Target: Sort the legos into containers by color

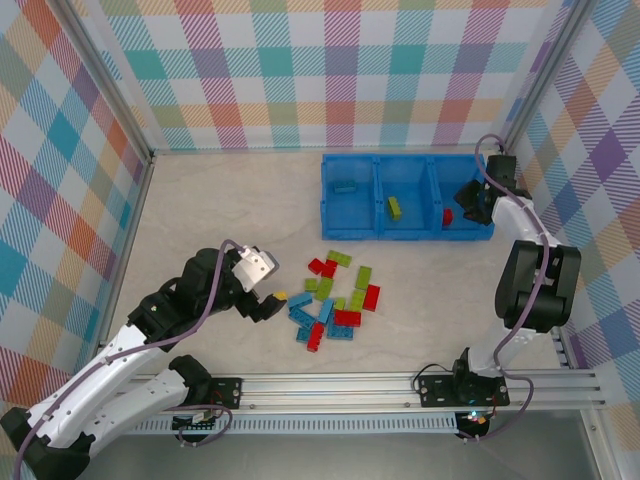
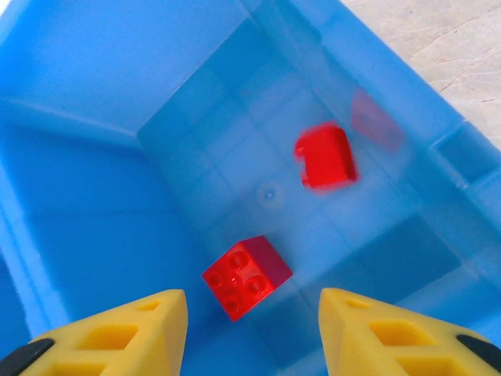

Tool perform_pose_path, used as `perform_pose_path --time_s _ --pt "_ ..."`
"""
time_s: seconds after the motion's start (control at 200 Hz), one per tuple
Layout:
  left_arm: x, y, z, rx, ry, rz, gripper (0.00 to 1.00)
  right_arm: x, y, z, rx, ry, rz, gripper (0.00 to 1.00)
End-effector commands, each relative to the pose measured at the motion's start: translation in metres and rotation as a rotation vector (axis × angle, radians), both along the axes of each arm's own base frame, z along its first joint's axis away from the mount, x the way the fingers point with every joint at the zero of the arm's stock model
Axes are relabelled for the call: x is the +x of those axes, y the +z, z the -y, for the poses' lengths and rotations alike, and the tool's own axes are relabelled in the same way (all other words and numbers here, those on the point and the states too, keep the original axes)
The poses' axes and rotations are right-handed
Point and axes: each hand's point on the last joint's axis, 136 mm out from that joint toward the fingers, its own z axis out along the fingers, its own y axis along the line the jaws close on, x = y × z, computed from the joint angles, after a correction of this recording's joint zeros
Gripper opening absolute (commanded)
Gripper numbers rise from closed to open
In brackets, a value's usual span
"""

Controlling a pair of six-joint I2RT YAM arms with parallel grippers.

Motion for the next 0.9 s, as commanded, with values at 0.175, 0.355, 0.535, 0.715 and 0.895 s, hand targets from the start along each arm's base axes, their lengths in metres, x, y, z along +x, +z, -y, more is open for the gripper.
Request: perform_pose_path --time_s 0.175,0.355,0.535,0.715,0.895 --pt "0.026 -0.005 -0.013 -0.016 0.203 -0.07 1.0 -0.052 0.05 -0.092 0.177 0.284 0.115 0.56" --pt "0.056 -0.007 -0.013 -0.05 0.487 -0.278 1.0 -0.13 0.06 -0.196 0.196 0.657 0.066 0.63" --pt "0.063 -0.052 0.033 -0.196 0.533 -0.567 0.99 -0.193 0.055 -0.247 0.203 0.902 -0.058 0.69" --pt "0.054 -0.114 0.037 0.063 0.503 -0.695 0.97 -0.193 0.046 -0.233 0.091 0.893 -0.086 0.73" --pt "0.037 -0.145 0.076 0.096 0.334 -0.798 0.89 -0.187 0.045 -0.239 0.108 0.909 -0.089 0.77"
